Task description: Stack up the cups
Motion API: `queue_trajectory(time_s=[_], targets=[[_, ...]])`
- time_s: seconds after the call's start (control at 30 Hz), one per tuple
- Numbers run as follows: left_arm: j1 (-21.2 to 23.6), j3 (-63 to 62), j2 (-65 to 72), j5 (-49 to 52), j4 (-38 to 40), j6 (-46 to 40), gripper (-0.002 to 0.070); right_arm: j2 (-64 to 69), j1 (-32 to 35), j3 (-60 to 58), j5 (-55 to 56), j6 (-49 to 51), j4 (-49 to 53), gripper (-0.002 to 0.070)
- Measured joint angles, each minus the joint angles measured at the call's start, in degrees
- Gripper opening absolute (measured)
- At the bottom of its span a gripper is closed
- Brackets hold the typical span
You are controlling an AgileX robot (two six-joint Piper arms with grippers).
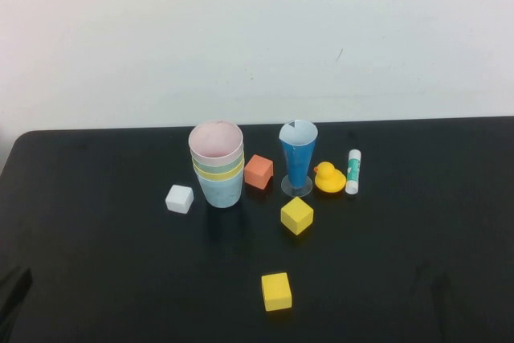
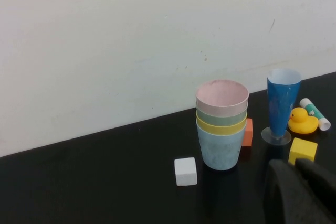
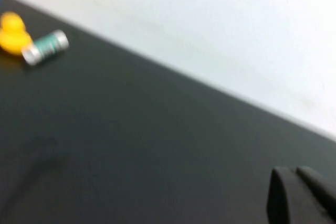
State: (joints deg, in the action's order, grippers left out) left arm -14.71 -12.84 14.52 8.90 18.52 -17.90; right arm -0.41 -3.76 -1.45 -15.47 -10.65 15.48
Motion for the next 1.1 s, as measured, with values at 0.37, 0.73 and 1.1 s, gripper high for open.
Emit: queue_trajectory(time_s=[0.37, 0.73, 1.1], targets=[[0.0, 0.0, 0.0, 0.0, 0.0, -0.1, -0.0001, -0.4, 1.2, -0.1, -3.4, 0.0, 0.0, -0.0001], [0.0, 0.0, 0.0, 0.0, 0.0, -0.1, -0.0001, -0.4, 1.5, -0.1, -3.4, 2.1, -7.1, -0.0001], [0.0, 0.0, 0.0, 0.0, 0.0, -0.1, -0.0001, -0.4, 2.5, -0.1, -3.4, 6.5, -8.5, -0.0001]])
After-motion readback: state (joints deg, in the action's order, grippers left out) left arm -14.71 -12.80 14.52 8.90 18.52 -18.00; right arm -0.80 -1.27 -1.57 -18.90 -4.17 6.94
